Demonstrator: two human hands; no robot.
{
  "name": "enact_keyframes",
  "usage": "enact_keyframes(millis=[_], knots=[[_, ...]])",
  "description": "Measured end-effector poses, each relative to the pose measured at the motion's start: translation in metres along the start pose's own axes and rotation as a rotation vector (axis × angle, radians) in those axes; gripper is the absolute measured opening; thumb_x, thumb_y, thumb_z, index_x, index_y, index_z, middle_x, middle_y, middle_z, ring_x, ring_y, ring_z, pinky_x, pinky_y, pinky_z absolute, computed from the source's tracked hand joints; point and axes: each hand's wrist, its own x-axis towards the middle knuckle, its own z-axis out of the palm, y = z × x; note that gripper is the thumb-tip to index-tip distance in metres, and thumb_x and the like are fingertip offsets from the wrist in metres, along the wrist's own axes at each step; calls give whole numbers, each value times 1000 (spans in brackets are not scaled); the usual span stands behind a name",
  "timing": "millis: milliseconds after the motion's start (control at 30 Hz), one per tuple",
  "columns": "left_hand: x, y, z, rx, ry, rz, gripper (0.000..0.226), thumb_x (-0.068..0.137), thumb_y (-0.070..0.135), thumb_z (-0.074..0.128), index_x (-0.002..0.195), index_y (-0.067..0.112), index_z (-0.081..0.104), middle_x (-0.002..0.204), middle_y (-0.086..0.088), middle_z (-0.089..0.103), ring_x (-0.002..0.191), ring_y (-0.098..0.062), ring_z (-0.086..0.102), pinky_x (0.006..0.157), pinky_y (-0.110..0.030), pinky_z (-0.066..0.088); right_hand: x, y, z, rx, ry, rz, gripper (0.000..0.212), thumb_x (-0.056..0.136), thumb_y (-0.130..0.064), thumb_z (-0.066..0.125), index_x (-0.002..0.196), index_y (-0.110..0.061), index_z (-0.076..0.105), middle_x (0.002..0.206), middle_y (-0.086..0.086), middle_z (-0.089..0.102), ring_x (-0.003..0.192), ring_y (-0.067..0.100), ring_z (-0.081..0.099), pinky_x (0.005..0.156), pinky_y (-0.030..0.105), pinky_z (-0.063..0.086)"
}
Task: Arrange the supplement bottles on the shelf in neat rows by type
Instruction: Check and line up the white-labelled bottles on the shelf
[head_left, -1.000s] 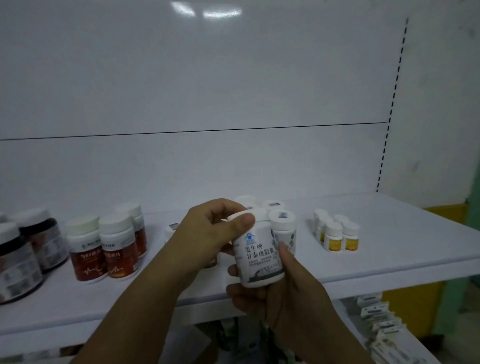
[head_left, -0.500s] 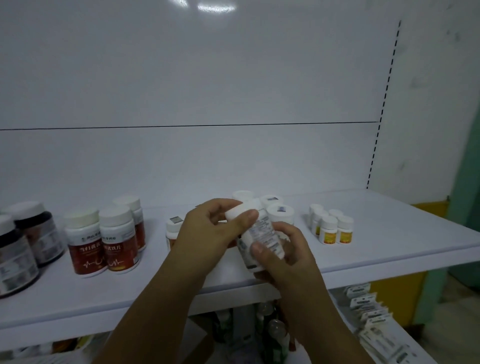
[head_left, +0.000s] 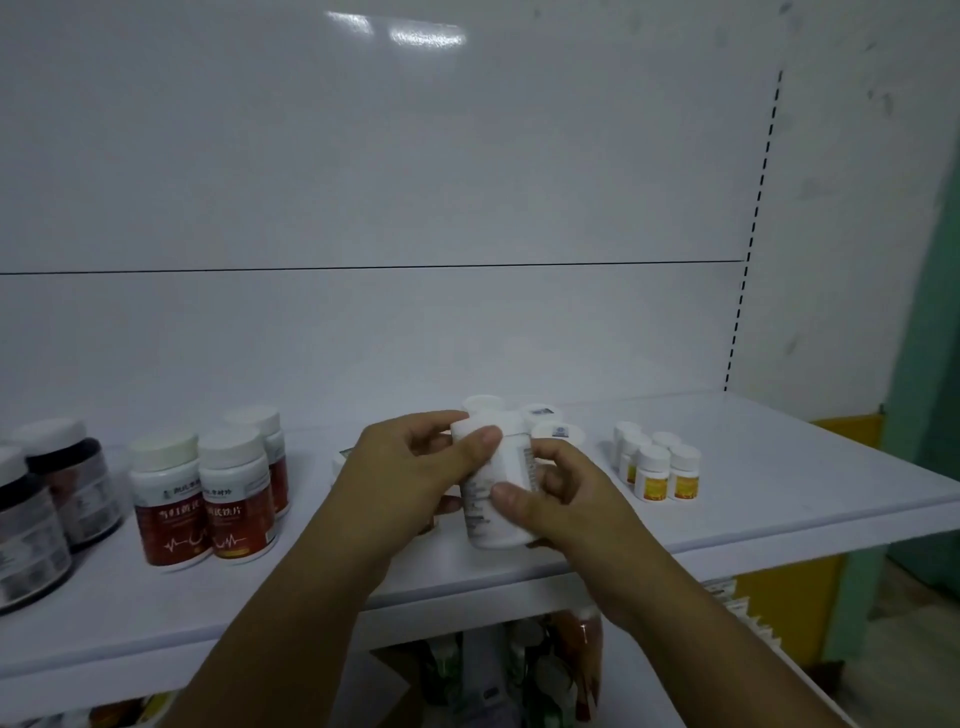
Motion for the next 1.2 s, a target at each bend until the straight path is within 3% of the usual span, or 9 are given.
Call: enact_keyframes(millis=[133, 267, 367, 567, 667, 767, 933, 1067, 1200], knots=[[1, -2, -1, -2, 24, -5, 41, 76, 39, 66, 115, 27, 64, 101, 3, 72, 94, -21, 67, 85, -44, 56, -2, 2, 3, -7, 47, -53, 48, 62, -37, 69, 106, -23, 58, 101, 2, 69, 89, 10, 69, 71, 23, 57], [-1, -3, -4, -89, 42, -29, 31, 77, 33, 65, 107, 24, 64, 98, -5, 72, 87, -21, 70, 84, -45, 56, 1, 0, -5, 409, -93, 127, 41, 78, -29, 69, 114, -11, 60, 114, 19, 67, 105, 34, 65, 80, 43, 58], [-3, -5, 0, -121, 79, 2, 20, 84, 23, 61, 104, 22, 65, 98, 2, 72, 81, -12, 71, 73, -30, 59, 1, 0, -7, 252, -32, 56, 47, 74, -19, 75, 116, -8, 55, 104, 13, 72, 94, 26, 70, 76, 35, 59], [-6, -7, 10, -132, -55, 14, 36, 80, 21, 64, 115, 17, 63, 90, 2, 73, 77, -9, 71, 59, -20, 56, -6, -1, 3, -112, 102, -145, 63, 58, -21, 85, 110, -23, 50, 105, 4, 63, 85, 3, 67, 65, 16, 54], [-4, -9, 6, -189, -14, 37, 39, 81, 19, 64, 119, 23, 57, 88, -2, 75, 76, -12, 72, 58, -19, 56, -4, -2, -7, 3, 53, -107, 41, 74, -28, 70, 111, -22, 53, 113, 10, 65, 93, 16, 69, 72, 26, 57], [-5, -8, 8, -205, -37, 40, 36, 83, 17, 61, 117, 26, 56, 89, -1, 75, 79, -11, 71, 58, -18, 55, -1, -4, -16, 92, -5, -53, 24, 92, -17, 52, 115, -21, 55, 110, 12, 69, 96, 24, 69, 75, 31, 57], [-4, -7, 8, -223, -125, -72, 45, 71, 32, 64, 114, 21, 59, 88, -10, 75, 77, -22, 73, 60, -31, 58, -2, -15, -24, 78, -90, 17, 40, 76, -33, 64, 116, -35, 57, 99, 5, 73, 84, 23, 71, 65, 31, 56], [-5, -6, 10, -108, -174, -209, 37, 86, 43, 52, 100, 12, 67, 76, -10, 74, 62, -21, 70, 50, -28, 54, 1, -23, -24, -94, -179, 175, 59, 67, -60, 58, 109, -18, 63, 82, 8, 70, 63, 21, 65, 55, 29, 55], [-3, -10, 10, -126, -170, -159, 25, 86, 31, 56, 105, 18, 66, 88, -6, 75, 77, -20, 72, 64, -31, 59, 2, -20, -30, -131, -124, 20, 42, 70, -37, 70, 111, -30, 62, 93, 4, 72, 78, 20, 70, 68, 31, 56]])
